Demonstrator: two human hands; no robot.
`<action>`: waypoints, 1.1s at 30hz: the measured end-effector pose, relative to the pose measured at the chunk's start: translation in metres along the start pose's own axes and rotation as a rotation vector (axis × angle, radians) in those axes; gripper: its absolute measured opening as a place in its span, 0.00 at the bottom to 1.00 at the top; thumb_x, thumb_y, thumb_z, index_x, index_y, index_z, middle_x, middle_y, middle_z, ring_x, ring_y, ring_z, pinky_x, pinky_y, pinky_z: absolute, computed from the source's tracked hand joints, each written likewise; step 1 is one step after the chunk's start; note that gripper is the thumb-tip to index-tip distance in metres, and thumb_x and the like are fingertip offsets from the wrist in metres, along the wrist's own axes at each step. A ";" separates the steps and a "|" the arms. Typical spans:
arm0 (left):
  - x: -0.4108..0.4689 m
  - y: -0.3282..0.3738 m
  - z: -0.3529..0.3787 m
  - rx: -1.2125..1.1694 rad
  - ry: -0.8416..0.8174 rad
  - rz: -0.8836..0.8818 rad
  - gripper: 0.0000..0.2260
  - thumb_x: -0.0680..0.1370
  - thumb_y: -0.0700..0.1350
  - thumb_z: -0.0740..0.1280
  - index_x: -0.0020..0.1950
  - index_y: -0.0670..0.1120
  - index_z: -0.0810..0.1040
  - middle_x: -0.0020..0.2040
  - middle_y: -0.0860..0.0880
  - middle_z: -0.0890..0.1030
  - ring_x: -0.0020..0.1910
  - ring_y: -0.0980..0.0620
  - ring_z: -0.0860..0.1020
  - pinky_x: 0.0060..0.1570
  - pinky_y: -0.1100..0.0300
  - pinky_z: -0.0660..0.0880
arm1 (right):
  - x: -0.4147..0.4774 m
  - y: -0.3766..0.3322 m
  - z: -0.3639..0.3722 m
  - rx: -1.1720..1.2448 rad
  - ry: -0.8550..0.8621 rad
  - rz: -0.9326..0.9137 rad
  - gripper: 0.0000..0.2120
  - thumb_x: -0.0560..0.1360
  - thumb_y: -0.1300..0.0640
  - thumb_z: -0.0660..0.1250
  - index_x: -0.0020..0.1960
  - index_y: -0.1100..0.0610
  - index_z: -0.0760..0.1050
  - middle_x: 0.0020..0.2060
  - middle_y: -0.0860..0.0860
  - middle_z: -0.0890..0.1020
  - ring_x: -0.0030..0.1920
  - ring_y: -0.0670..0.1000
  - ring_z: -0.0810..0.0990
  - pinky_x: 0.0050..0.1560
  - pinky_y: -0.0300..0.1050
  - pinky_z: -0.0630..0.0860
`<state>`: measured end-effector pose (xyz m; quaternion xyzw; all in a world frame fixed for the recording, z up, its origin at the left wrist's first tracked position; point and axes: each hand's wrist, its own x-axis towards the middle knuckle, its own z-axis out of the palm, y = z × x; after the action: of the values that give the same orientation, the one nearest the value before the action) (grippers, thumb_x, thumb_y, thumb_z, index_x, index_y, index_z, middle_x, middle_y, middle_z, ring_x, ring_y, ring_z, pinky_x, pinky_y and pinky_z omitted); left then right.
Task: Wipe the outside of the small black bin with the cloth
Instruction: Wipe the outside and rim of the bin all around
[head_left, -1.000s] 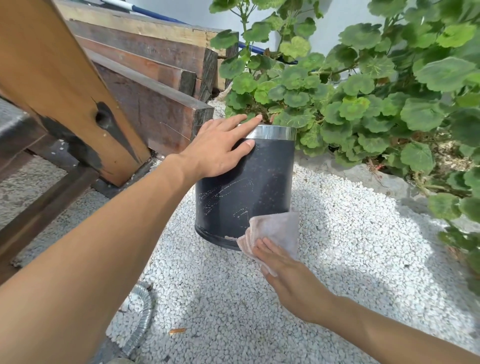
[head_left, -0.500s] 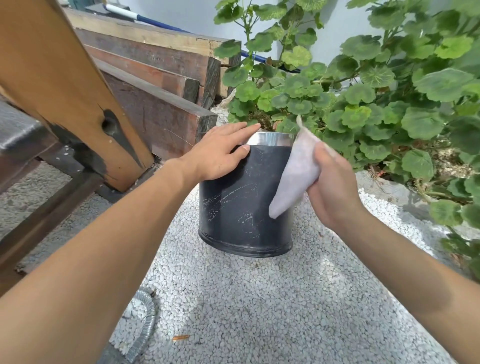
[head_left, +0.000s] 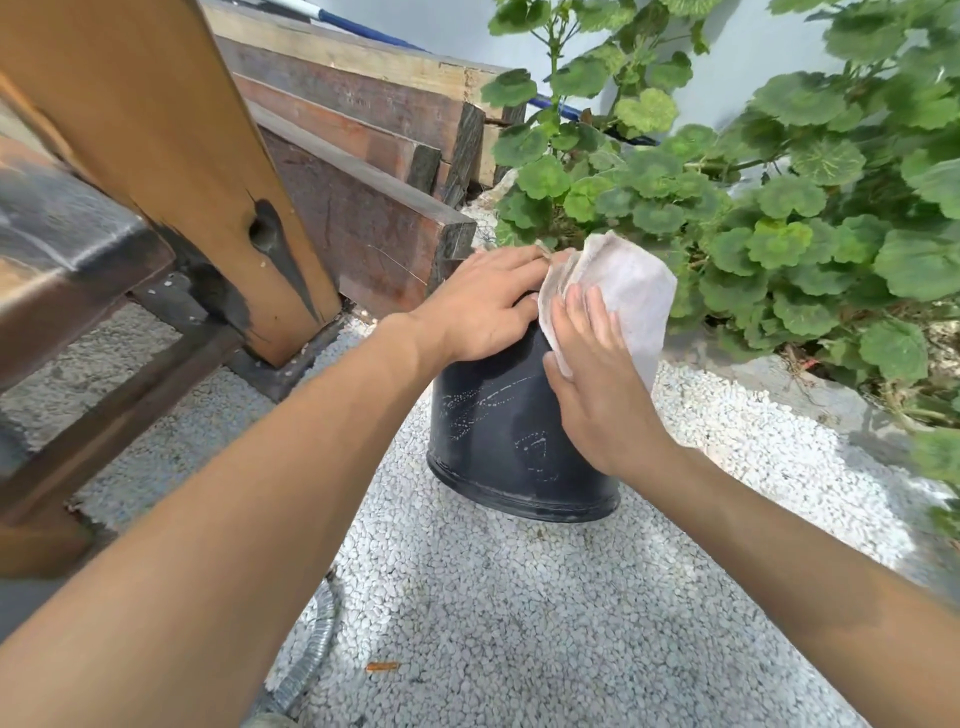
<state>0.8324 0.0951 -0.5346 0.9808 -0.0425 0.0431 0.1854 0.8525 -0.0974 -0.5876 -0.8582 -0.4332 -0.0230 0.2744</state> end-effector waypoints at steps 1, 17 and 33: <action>0.000 0.001 -0.001 -0.007 -0.003 -0.007 0.26 0.80 0.50 0.53 0.79 0.52 0.63 0.77 0.48 0.66 0.76 0.47 0.62 0.74 0.46 0.56 | -0.007 0.001 0.006 -0.035 -0.025 -0.025 0.26 0.86 0.54 0.51 0.82 0.60 0.52 0.82 0.56 0.52 0.81 0.51 0.39 0.80 0.53 0.42; -0.006 -0.004 -0.007 -0.013 -0.021 0.000 0.24 0.84 0.46 0.56 0.80 0.52 0.58 0.79 0.48 0.63 0.77 0.48 0.60 0.76 0.49 0.54 | -0.113 -0.012 0.045 0.085 -0.343 -0.025 0.28 0.86 0.47 0.45 0.80 0.41 0.33 0.80 0.41 0.39 0.80 0.44 0.35 0.79 0.44 0.36; -0.032 -0.028 -0.003 -0.030 -0.082 -0.124 0.27 0.85 0.49 0.51 0.81 0.57 0.41 0.82 0.47 0.42 0.81 0.47 0.42 0.79 0.49 0.42 | -0.111 -0.033 -0.026 1.033 -0.271 0.732 0.14 0.83 0.48 0.59 0.61 0.42 0.83 0.61 0.42 0.84 0.61 0.43 0.82 0.60 0.41 0.77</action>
<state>0.8036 0.1240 -0.5449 0.9796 0.0100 -0.0092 0.2006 0.7636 -0.1759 -0.5814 -0.7032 -0.0987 0.3917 0.5851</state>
